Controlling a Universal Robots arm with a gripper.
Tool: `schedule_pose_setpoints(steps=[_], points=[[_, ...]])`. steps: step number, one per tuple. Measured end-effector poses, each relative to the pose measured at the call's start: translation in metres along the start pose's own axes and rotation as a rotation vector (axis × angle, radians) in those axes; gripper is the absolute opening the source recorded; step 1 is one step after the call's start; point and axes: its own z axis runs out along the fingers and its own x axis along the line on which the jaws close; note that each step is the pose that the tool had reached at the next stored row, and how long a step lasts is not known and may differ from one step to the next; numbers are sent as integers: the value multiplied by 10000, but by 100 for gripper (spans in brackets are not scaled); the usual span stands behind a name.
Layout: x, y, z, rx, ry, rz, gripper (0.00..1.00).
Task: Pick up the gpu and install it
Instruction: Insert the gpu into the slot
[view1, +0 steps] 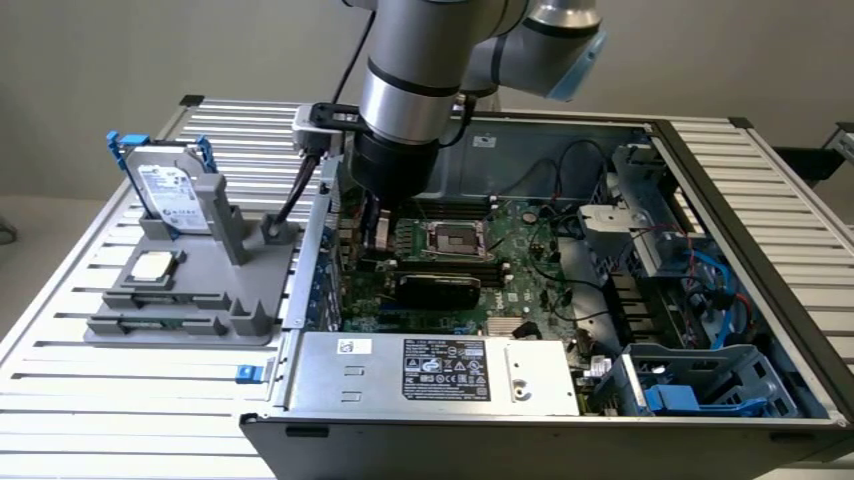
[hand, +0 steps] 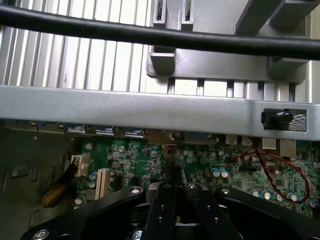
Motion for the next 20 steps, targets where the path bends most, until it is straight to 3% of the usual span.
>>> schedule_pose_setpoints(steps=[14, 18, 20], points=[[-10, 11, 30, -7, 26, 3, 11], [-8, 25, -28, -23, 17, -6, 11], [-2, 37, -82, -39, 62, -9, 11]])
